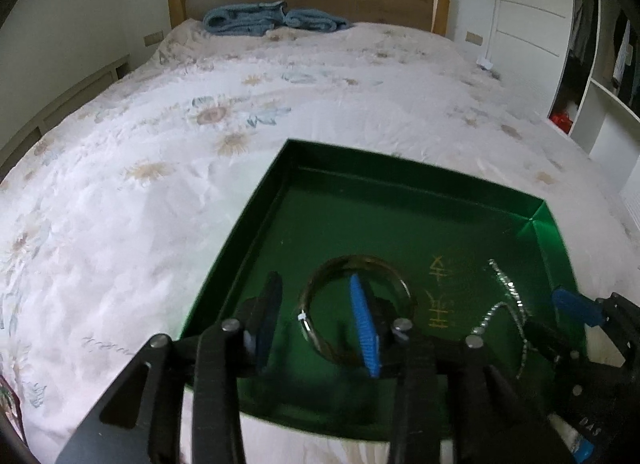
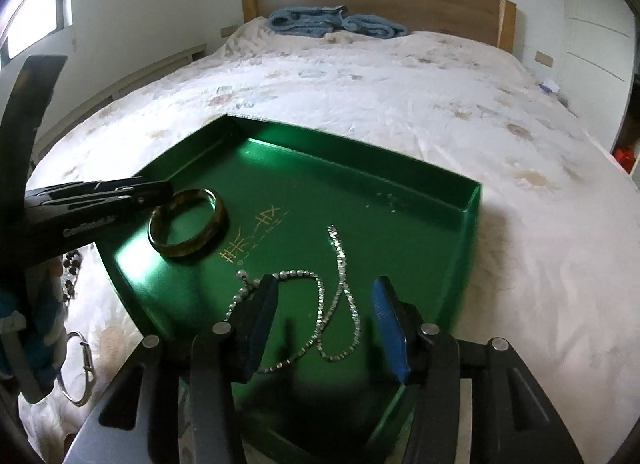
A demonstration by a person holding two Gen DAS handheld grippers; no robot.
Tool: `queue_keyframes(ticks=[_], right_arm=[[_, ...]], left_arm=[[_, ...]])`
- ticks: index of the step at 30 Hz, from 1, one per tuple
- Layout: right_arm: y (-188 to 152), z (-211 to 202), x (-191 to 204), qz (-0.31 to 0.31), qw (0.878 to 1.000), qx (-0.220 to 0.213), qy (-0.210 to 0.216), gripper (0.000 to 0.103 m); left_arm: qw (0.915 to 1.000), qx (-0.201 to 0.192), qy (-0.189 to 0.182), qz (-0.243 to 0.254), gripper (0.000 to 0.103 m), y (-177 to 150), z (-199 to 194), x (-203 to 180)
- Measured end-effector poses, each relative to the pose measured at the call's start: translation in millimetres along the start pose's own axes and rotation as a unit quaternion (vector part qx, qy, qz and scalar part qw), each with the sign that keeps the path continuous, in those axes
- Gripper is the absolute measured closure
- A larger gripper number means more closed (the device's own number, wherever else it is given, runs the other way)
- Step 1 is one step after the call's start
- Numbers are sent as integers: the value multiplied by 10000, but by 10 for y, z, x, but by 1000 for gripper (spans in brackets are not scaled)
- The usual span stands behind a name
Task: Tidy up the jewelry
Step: 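Lift both tools out of the tray and move toward the amber bangle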
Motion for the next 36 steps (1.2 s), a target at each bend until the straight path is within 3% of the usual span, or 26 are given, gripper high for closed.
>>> queue_keyframes(ticks=[10,22,36], right_arm=[[-50,-586,18,72,9996,-266,45,52],[-377,-1522,46,204,9976,-640,137,52],[-864,-2288,143,341,9954,-861,248,52]], left_arm=[[9984,-560,43,44,69,-26,-711,28],[9985,-535,123,78,69,-505,-1524,60],[9985,-508,-134,152,67,-1148,-2198,-102]])
Point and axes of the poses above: each gripper's, at about its wrist camera, not at the fingertips, and z roughly the way its jaws point, x to its left, y to its top, the point moved 7 cm from there along z, roughly the way its jaws point, and after that the axes turned 7 degrees about -y, right-handed, at the moved point
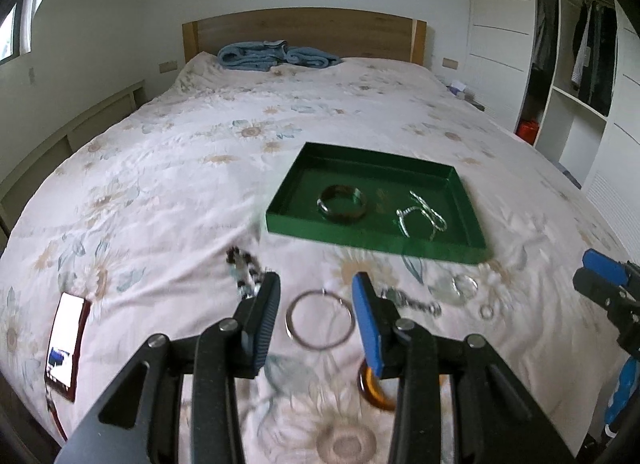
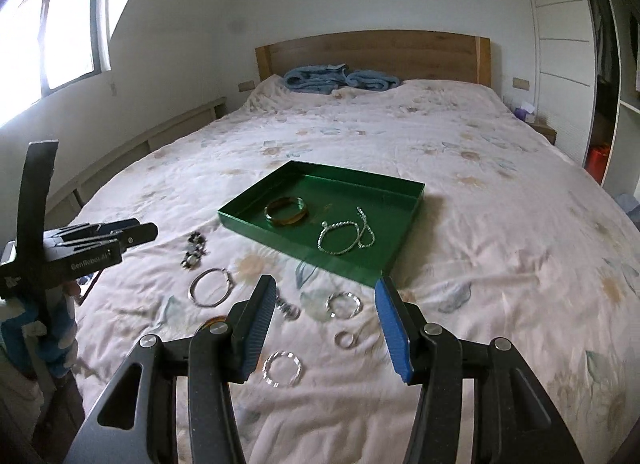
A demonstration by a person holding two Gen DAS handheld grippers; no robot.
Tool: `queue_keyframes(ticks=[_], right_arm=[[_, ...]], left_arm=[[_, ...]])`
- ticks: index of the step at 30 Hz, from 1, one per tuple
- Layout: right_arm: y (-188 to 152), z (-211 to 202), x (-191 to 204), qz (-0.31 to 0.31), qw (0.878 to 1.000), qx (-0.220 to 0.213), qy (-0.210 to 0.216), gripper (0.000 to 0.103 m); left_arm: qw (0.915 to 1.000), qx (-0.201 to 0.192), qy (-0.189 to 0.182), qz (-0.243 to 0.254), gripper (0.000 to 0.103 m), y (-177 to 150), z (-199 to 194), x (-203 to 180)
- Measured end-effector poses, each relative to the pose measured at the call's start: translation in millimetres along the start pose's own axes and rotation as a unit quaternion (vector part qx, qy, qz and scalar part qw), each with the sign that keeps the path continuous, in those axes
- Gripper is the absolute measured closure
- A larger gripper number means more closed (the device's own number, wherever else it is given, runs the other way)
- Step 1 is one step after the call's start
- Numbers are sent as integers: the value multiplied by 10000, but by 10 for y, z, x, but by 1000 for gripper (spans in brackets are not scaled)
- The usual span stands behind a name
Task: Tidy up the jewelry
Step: 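Lift both tools out of the tray and move toward the amber bangle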
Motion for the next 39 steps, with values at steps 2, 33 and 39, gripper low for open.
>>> queue_keyframes(ticks=[2,33,39], right_arm=[[-60,-91,-1,-12,10000,-17,10,52],[-489,-457,89,15,9999,34,153,52],[-525,-333,136,-48,9996,138,233,52]], left_arm=[[10000,-15,26,4,67,-85,-71,-7],[9989,217,-81,-409,62,-746,-288,108],[9983,275,-191,-467,60,-765,-179,131]])
Point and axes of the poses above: each gripper's, at about its wrist camera, not at the fingertips, and z roughly the way its jaws point, x to its left, y to its top, the point moved 7 cm from there along z, roughly the way its jaws point, and after that the axes turned 7 degrees about -y, right-handed, at the moved point
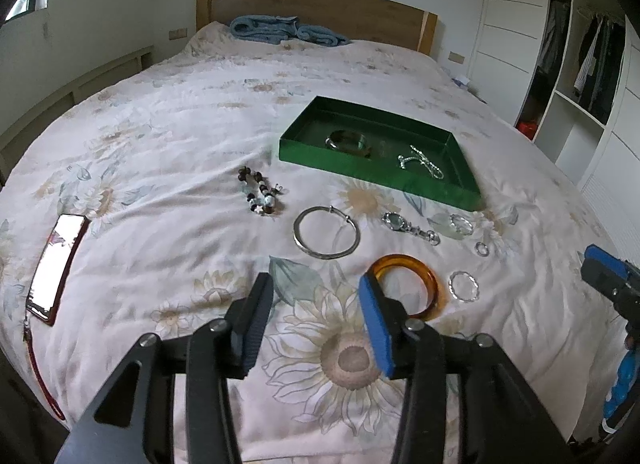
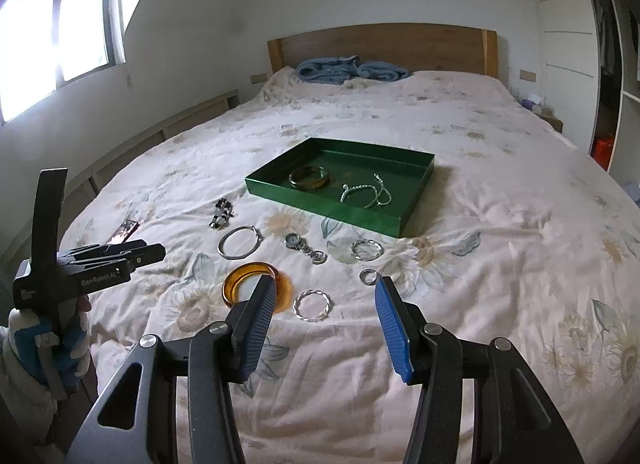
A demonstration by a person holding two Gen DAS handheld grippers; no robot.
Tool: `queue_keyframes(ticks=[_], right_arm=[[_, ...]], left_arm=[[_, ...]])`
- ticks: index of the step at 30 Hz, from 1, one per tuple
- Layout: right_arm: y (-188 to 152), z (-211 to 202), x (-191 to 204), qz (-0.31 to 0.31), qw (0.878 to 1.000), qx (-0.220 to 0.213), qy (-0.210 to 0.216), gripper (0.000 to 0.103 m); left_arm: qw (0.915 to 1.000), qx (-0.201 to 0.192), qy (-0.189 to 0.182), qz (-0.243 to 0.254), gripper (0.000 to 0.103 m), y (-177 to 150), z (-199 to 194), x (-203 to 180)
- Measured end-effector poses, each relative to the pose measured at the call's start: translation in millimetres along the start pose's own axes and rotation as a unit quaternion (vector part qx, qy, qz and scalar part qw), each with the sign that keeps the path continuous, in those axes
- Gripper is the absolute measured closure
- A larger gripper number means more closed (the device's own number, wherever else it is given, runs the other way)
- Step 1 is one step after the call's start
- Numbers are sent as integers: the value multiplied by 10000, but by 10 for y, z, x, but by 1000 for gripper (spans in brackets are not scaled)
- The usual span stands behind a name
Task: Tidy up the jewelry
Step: 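Lift both tools out of the tray and move toward the amber bangle, then grasp the amber bangle with the left tool while the right tool grasps the twisted silver bangle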
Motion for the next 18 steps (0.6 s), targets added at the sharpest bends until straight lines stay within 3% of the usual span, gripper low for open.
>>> queue_keyframes(ticks=[18], right_arm=[[-178,491,114,-405,9978,413,309,52]], left_arm=[[9978,490,-439,-43,60,-76,496,-70]])
Point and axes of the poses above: each gripper's, at about its wrist camera, not at the fingertips, and z roughly the way its jaws point, x to its left, y to its top, the point moved 7 cm from there along z, roughly the way its jaws point, and after that the axes turned 7 degrees about -y, right-handed, at the moved point
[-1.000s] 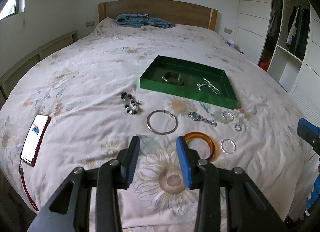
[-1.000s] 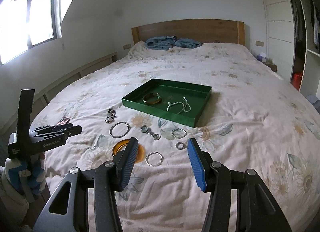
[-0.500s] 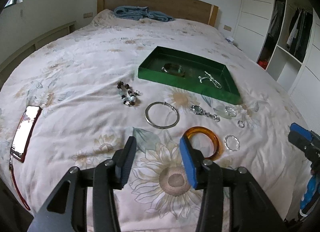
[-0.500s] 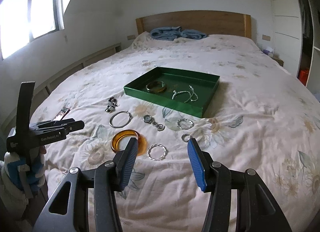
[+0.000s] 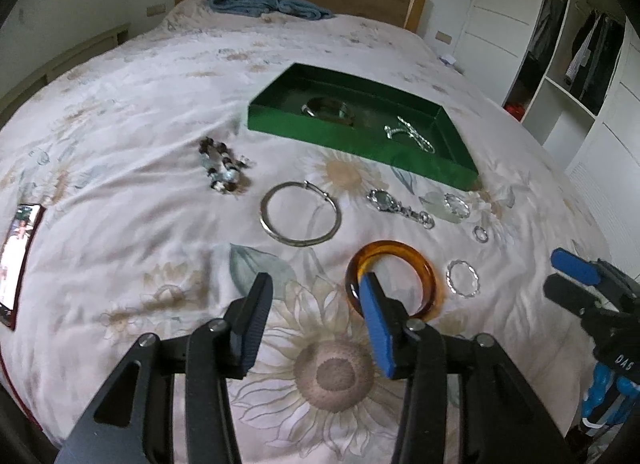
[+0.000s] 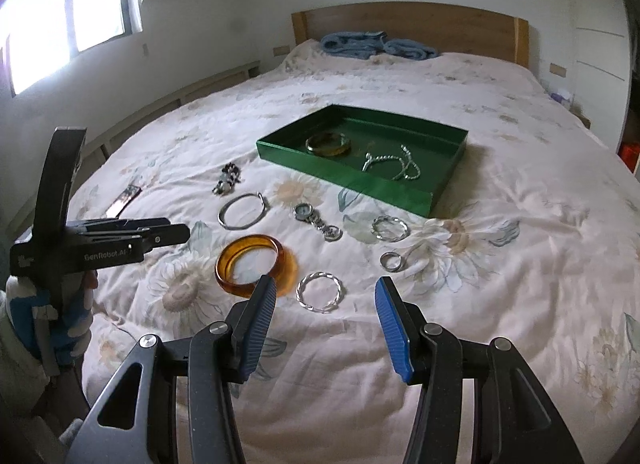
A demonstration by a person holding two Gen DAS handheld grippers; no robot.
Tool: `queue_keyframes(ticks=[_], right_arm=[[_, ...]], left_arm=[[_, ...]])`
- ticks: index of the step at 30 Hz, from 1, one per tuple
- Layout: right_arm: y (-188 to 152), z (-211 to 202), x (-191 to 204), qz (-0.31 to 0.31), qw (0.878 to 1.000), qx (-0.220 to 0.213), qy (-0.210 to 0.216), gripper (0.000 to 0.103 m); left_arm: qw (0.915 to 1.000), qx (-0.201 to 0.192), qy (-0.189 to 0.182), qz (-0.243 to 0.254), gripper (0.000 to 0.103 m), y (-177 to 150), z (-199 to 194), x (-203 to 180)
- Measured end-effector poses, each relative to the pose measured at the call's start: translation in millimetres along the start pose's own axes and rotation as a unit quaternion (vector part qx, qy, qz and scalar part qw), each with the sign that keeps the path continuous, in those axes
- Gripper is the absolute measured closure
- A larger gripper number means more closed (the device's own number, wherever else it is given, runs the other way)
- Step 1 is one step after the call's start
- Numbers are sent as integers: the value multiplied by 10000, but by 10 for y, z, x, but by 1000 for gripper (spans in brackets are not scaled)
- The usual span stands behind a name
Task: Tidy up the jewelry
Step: 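Grasp the amber bangle with the left tool while the right tool grasps the twisted silver bangle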
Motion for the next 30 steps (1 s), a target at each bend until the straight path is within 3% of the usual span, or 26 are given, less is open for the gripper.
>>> queue_keyframes(ticks=[10,18,30], right_arm=[[-125,368,91,-289,9986,371,256,52],[-157,660,156,-572,9958,630,334,50],[-210,992,277,-1036,9910,812,251,50]], left_arm=[[9986,403,-306,135,60,-22,342,-170],[9969,729,-260,160,60,-62,639,-146],[9957,813,-180,417,61,-97,777,-152]])
Point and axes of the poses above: each gripper's, at about its wrist camera, not at the fingertips, and z roughly the way its jaws point, x to its left, y to its top, the point moved 7 cm from there along z, roughly the way its jaws point, and after that the axes turned 7 degrees about -y, right-handed, at the moved point
